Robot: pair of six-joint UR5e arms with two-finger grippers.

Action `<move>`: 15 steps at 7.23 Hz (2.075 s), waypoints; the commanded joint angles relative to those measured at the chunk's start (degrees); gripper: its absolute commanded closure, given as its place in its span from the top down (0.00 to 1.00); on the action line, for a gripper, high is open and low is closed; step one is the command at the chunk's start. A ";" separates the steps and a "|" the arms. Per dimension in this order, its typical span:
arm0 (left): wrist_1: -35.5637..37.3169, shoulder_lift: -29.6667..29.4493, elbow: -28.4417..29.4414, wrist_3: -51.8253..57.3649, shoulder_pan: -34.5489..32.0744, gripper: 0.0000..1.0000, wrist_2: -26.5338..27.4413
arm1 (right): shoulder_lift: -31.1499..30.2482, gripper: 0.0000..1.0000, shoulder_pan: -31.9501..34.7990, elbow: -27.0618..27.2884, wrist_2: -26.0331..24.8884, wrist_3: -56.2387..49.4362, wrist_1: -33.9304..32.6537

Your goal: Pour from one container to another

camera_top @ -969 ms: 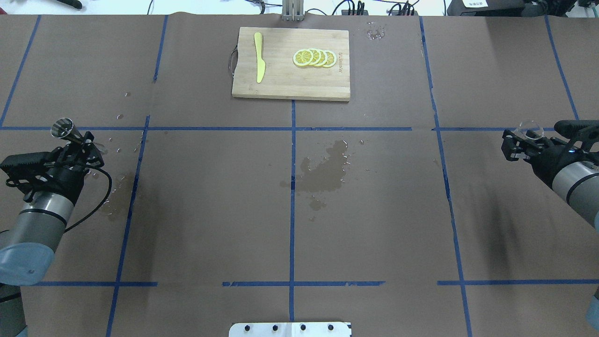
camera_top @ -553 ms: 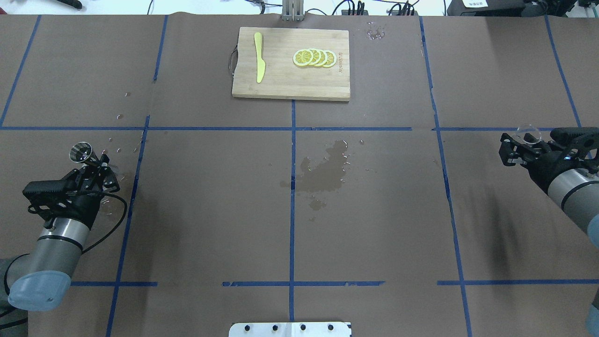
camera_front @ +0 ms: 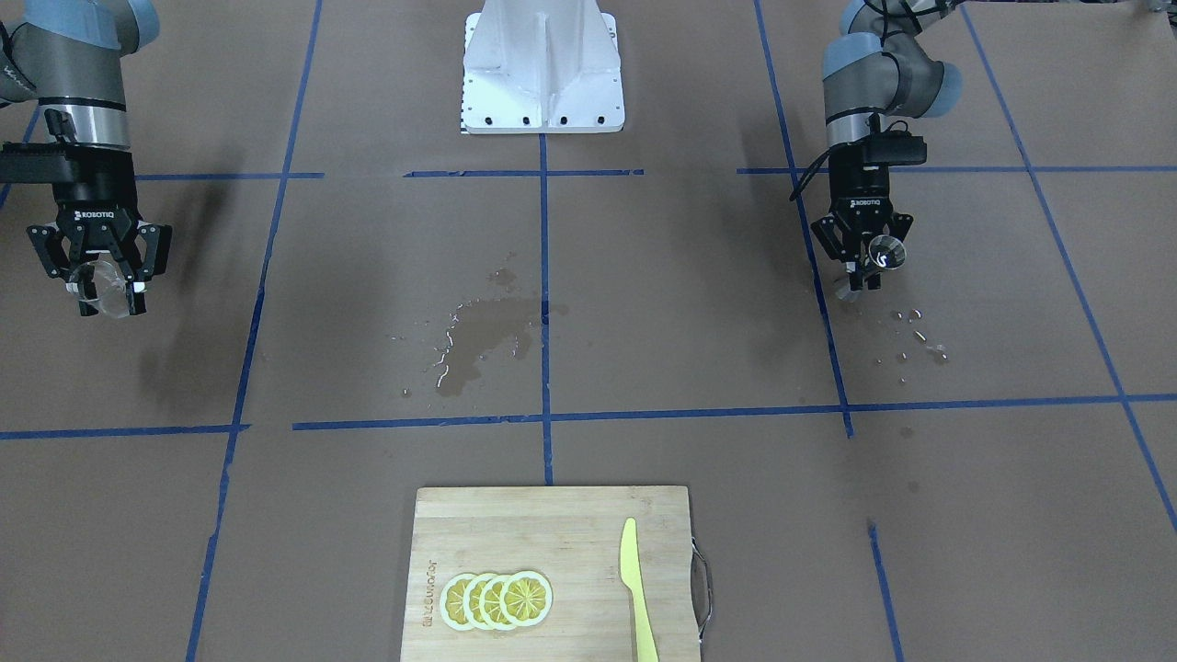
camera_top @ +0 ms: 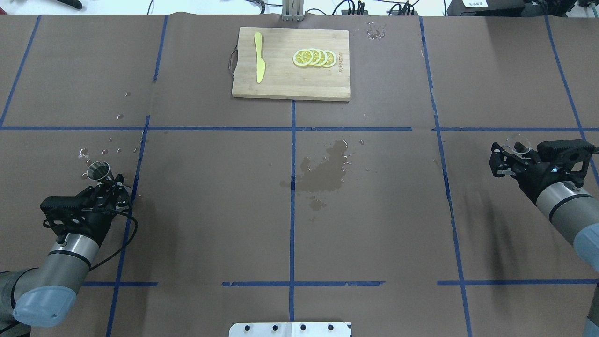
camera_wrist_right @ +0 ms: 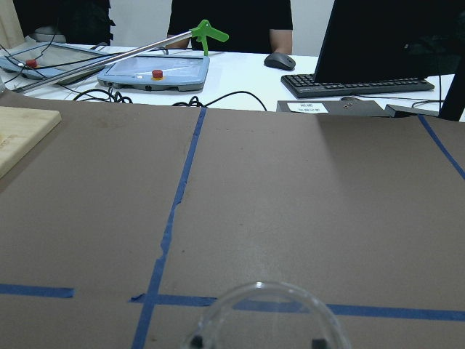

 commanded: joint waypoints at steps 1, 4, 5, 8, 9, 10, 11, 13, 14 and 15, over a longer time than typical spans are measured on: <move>-0.01 0.00 -0.14 0.01 0.09 0.18 -0.49 | 0.01 0.00 -0.89 -0.01 -0.70 -0.06 -0.07; -0.09 0.18 0.21 0.10 0.00 0.22 -0.49 | 0.10 0.00 -2.81 -0.01 -2.19 0.03 -0.07; -0.01 0.26 0.39 0.10 0.00 0.26 -0.49 | 0.10 0.00 -3.52 -0.01 -2.89 0.03 -0.07; -0.01 0.26 0.48 0.19 0.00 0.66 -0.49 | 0.10 0.00 -4.40 -0.01 -3.69 0.03 0.02; -0.01 0.26 0.39 0.19 0.00 0.71 -0.49 | 0.10 0.00 -5.10 -0.01 -4.82 0.03 -0.07; -0.01 0.26 0.22 0.19 0.00 0.86 -0.49 | 0.10 0.00 -5.72 -0.09 -5.53 0.03 -0.16; -0.01 0.26 -0.13 0.62 -0.08 0.99 -1.01 | 0.10 0.00 -6.16 -0.09 -6.06 0.03 -0.25; -0.18 0.35 -1.88 2.20 -0.43 1.00 -5.82 | 0.19 0.00 -7.30 -1.05 -8.33 0.03 -0.25; -0.27 3.14 -4.42 2.65 -0.44 1.00 -8.72 | 0.19 0.00 -7.65 -1.15 -9.04 0.03 -0.25; -0.27 6.38 -8.10 3.26 -0.52 1.00 -11.62 | 0.19 0.00 -8.01 -1.32 -9.66 0.03 -0.25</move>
